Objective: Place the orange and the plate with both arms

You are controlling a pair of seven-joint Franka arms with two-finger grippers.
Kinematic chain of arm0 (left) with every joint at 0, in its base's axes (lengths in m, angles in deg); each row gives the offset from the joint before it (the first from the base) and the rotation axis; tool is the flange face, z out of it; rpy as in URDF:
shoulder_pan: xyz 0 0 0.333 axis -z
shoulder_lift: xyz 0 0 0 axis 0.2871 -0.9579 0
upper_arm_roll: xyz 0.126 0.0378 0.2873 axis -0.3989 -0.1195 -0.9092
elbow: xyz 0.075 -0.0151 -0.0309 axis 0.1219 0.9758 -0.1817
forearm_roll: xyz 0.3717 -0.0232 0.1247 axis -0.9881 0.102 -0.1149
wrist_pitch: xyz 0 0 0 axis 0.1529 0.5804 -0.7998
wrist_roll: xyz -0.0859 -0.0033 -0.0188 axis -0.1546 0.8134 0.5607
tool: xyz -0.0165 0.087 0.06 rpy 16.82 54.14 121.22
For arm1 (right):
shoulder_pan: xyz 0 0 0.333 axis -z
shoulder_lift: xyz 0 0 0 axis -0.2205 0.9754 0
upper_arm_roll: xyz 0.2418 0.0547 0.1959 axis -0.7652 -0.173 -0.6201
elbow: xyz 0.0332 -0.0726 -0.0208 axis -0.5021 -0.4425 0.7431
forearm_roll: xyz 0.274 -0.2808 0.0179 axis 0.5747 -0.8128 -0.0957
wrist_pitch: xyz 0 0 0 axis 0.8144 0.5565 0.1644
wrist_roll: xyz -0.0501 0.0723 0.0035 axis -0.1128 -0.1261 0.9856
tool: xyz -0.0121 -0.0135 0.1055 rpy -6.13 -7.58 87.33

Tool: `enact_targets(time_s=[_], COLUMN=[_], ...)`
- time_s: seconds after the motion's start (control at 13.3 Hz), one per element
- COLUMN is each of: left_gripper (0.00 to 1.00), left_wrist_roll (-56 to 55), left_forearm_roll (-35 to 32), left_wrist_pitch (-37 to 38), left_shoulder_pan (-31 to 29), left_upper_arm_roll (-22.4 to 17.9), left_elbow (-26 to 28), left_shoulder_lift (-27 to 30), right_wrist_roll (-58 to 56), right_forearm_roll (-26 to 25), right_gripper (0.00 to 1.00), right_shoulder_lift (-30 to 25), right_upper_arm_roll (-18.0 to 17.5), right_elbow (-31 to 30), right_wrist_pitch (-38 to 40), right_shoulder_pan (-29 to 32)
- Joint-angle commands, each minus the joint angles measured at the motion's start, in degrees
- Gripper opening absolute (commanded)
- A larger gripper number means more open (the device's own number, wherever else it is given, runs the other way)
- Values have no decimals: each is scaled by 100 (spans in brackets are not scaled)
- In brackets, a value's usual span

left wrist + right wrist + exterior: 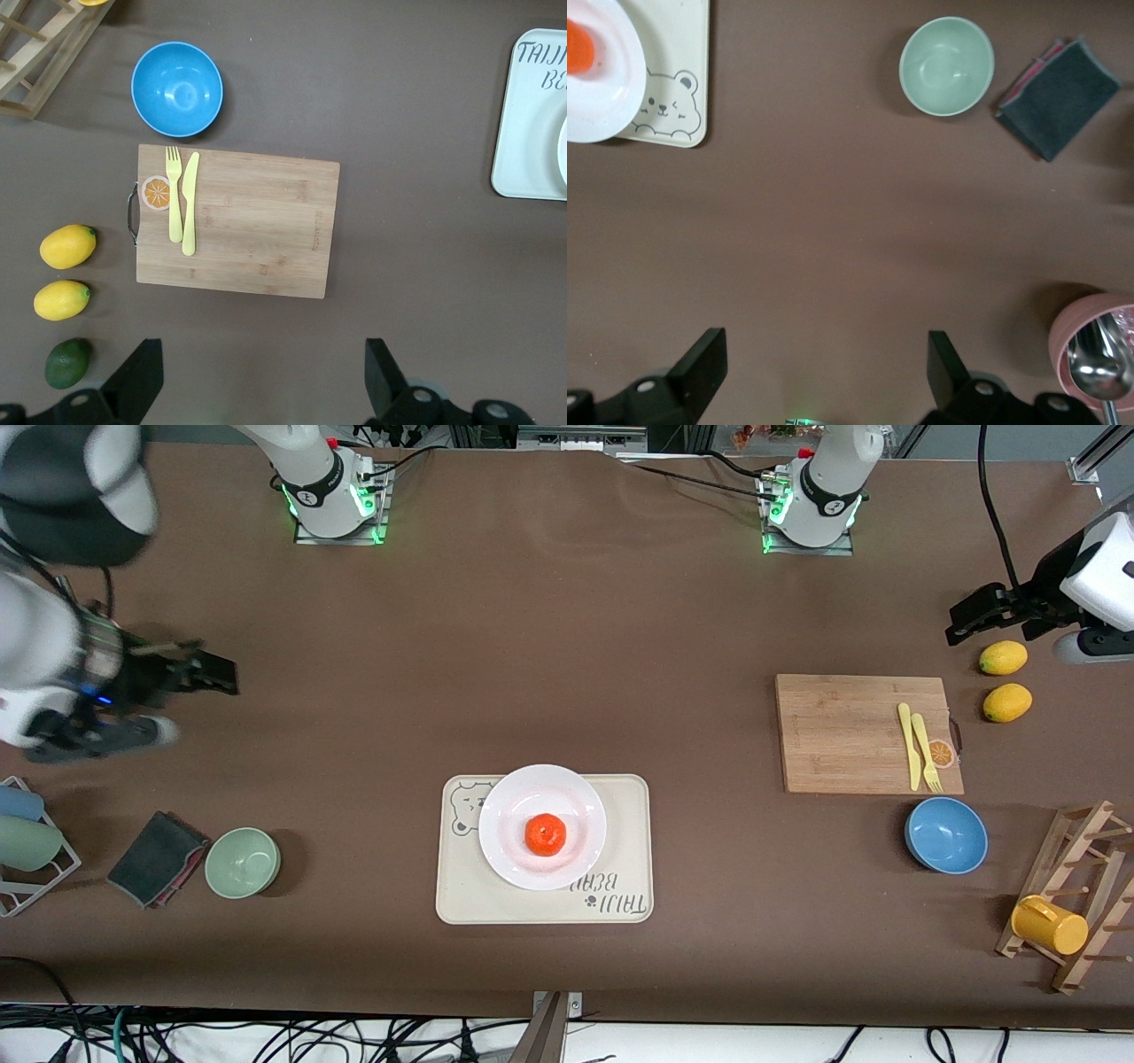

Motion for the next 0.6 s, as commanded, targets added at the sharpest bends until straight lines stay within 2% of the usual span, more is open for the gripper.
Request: enact_targets(time_s=[0.0,0.15,0.23,0.3,0.38,0.45,0.53], left_gripper=[100,100,100,100,100,100,100], left_wrist_roll=[108,108,108,108,108,108,100], left_forearm_roll=[-107,-98,-98,-98,-98,-90,-90], left_wrist_pitch=[107,107,107,107,99,98,98], left_shoulder_pan=[-33,-33,-33,-24,-24,-24,-24], left_upper_arm_roll=[42,42,50,50,50,50,59], left_elbow=[-141,-141,-132,-141,-141,-141,-141], left_shoulder_lift=[-48,-48,-48,-48,-48,-48,-48], right_wrist_roll=[19,18,18,10,27,19,114], right_forearm_roll=[-136,-199,-243,-321,-566,-586,-586], right_gripper=[100,100,100,100,100,100,100], right_shoulder_lift=[-264,-502,-694,-1122,-1692,-2168,-2355], right_upper_arm_roll=[75,84,41,-177,-710,-1220,-1495], right_elbow=[-107,-334,-658,-1287,-2085,-2807,-3110], right_wrist_pitch=[43,330,324,-67,-637,-1208,-1388], right_shoulder_pan=[-23,-23,-31,38,448,1113,1390])
